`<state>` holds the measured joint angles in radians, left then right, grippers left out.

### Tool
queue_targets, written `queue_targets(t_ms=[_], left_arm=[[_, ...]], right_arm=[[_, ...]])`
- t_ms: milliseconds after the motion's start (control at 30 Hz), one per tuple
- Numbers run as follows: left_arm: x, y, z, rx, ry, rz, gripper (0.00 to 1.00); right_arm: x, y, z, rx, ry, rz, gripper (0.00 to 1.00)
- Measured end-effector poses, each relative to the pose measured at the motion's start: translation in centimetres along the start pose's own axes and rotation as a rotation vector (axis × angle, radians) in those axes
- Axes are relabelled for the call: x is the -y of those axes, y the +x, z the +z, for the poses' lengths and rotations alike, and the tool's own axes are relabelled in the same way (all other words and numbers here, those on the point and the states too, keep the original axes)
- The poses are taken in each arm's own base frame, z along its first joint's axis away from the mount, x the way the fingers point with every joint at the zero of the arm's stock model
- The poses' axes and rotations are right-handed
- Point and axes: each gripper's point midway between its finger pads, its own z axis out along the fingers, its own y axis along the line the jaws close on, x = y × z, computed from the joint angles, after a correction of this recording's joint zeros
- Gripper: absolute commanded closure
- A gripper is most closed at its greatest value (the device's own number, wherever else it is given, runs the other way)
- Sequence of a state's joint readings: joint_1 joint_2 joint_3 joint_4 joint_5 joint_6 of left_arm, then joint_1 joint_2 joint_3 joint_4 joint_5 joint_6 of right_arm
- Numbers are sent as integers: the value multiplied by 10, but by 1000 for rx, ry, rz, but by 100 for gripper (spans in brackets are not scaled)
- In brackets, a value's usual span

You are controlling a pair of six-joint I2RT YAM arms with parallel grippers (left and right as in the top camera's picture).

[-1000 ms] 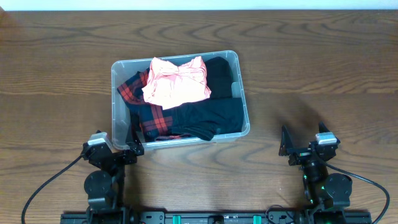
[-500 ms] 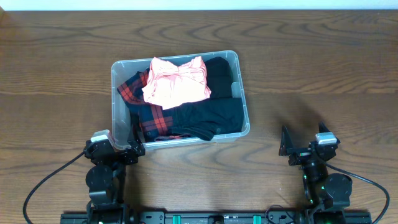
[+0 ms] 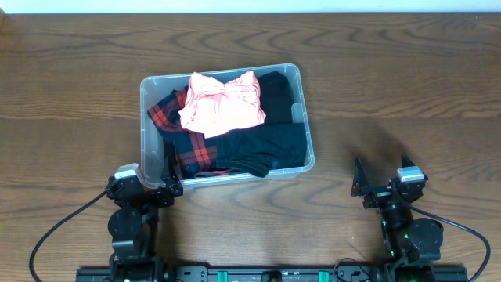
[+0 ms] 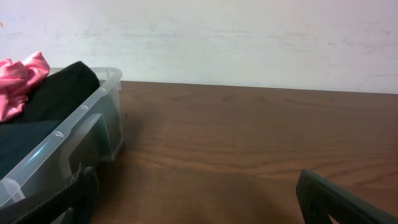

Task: Pack container

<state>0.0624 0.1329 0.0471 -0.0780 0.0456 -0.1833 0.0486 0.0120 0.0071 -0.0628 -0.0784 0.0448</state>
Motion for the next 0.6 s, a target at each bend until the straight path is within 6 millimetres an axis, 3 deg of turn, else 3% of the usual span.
queue_targets(t_ms=[233,600], left_arm=[[6,-23,-9,111,28,-1,2],[5,-27,-9,133,25,5,2]], right_arm=[[0,0,0,0,0,0,1],[0,0,0,0,0,0,1]])
